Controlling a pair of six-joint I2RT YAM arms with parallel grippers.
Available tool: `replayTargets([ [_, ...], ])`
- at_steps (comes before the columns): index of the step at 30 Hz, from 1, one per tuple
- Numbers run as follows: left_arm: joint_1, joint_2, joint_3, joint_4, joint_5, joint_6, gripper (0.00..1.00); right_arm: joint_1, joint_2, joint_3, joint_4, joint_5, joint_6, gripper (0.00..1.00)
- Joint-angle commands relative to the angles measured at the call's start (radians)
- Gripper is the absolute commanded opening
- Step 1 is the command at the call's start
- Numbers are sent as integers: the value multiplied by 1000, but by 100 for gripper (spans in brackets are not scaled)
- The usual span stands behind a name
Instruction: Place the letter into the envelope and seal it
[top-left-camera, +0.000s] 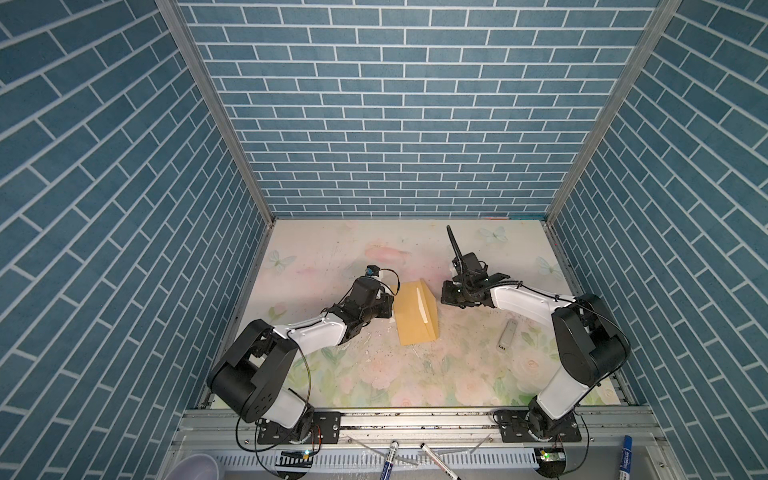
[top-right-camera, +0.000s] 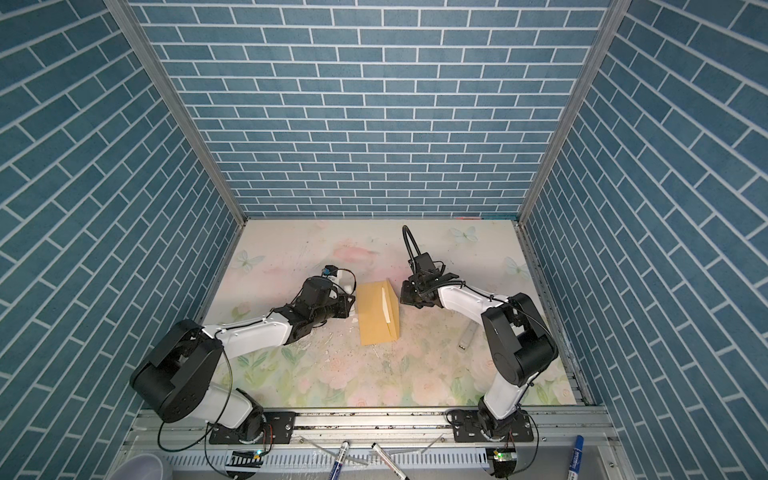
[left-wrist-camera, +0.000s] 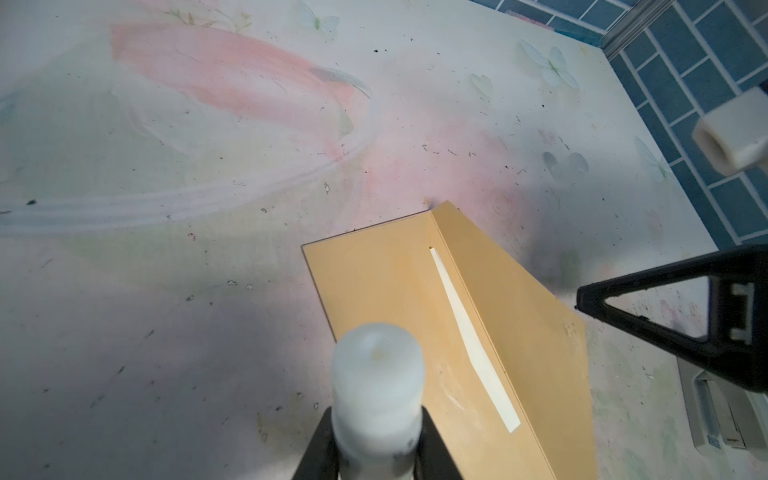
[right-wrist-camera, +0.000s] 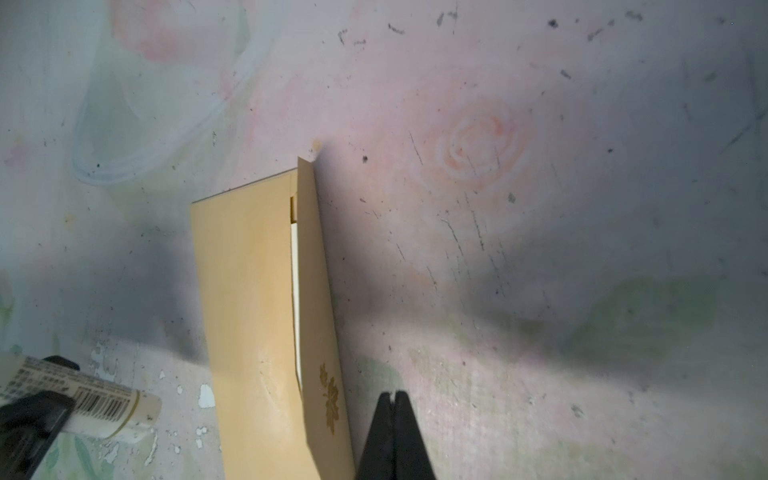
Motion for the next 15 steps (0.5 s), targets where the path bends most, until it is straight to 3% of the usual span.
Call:
replayTargets([
  [1, -6, 26, 29, 46, 17, -14, 0, -4, 27, 29, -20, -36, 39, 3],
  [15, -22, 127, 67, 70, 27, -40, 0, -1, 68, 29, 102, -179, 101, 0],
])
